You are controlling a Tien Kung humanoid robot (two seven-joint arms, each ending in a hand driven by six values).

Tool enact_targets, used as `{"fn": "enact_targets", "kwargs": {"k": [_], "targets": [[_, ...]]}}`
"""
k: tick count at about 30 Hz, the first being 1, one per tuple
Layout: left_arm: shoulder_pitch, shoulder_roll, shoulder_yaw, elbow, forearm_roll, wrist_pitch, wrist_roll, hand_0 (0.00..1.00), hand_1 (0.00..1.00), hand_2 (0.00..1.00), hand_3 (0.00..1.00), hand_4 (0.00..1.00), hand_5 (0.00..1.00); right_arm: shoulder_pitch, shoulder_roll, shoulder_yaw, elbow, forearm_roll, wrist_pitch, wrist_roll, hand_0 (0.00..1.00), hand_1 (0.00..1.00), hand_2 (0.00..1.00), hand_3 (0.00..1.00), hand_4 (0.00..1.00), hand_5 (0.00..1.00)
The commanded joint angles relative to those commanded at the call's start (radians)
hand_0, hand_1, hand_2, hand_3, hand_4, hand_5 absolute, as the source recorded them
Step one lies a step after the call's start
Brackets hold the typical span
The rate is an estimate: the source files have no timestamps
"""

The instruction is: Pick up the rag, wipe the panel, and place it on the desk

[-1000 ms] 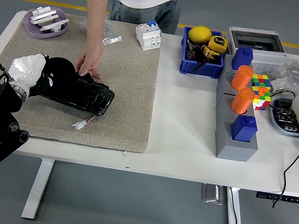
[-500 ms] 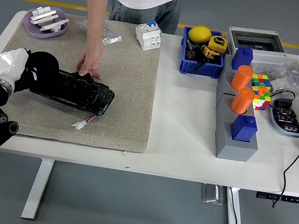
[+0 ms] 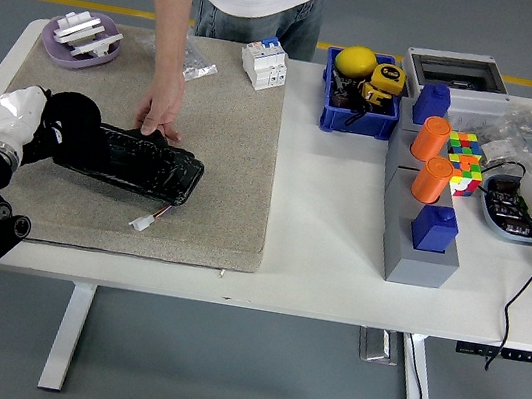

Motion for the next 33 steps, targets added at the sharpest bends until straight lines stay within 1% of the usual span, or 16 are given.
{"fn": "enact_targets", "kwargs": {"k": [5, 6, 12, 15, 20, 27, 33], "targets": [[0.006, -0.006, 0.021, -0.038, -0.001, -0.008, 0.008, 0.327, 0.509, 0.632, 0.512, 0.089, 0.002, 0.0, -0.002, 0.002, 0.001, -0.002, -0.001, 0.001, 0.747, 0.621, 0.614, 0.556, 0.903, 0.422], [0.01, -0.008, 0.029, -0.056, 0.001, -0.008, 0.01, 0.329, 0.511, 0.632, 0.515, 0.114, 0.002, -0.001, -0.002, 0.003, 0.001, -0.004, -0.001, 0.001, 0.747, 0.621, 0.614, 0.556, 0.903, 0.42], [0.02, -0.019, 0.066, -0.138, 0.007, -0.015, 0.025, 0.33, 0.51, 0.634, 0.514, 0.11, 0.002, -0.002, -0.002, 0.005, 0.001, -0.005, 0.0, 0.002, 0.745, 0.621, 0.614, 0.556, 0.904, 0.42], [0.021, -0.02, 0.086, -0.171, 0.005, -0.018, 0.032, 0.33, 0.51, 0.634, 0.514, 0.11, 0.002, -0.001, -0.002, 0.005, 0.001, -0.006, 0.0, 0.002, 0.745, 0.621, 0.614, 0.556, 0.904, 0.42], [0.019, -0.026, 0.143, -0.233, 0.007, -0.026, 0.045, 0.331, 0.512, 0.634, 0.517, 0.13, 0.002, -0.001, -0.003, 0.007, 0.001, -0.006, 0.001, 0.002, 0.744, 0.621, 0.614, 0.556, 0.903, 0.42], [0.014, -0.043, 0.207, -0.278, 0.005, -0.03, 0.055, 0.331, 0.513, 0.634, 0.516, 0.13, 0.002, -0.002, -0.004, 0.007, 0.002, -0.006, 0.002, 0.001, 0.743, 0.621, 0.613, 0.557, 0.903, 0.42], [0.011, -0.055, 0.242, -0.307, 0.008, -0.036, 0.068, 0.331, 0.514, 0.634, 0.518, 0.137, 0.002, -0.003, -0.004, 0.007, 0.002, -0.007, 0.003, 0.001, 0.743, 0.621, 0.613, 0.557, 0.903, 0.421]]}}
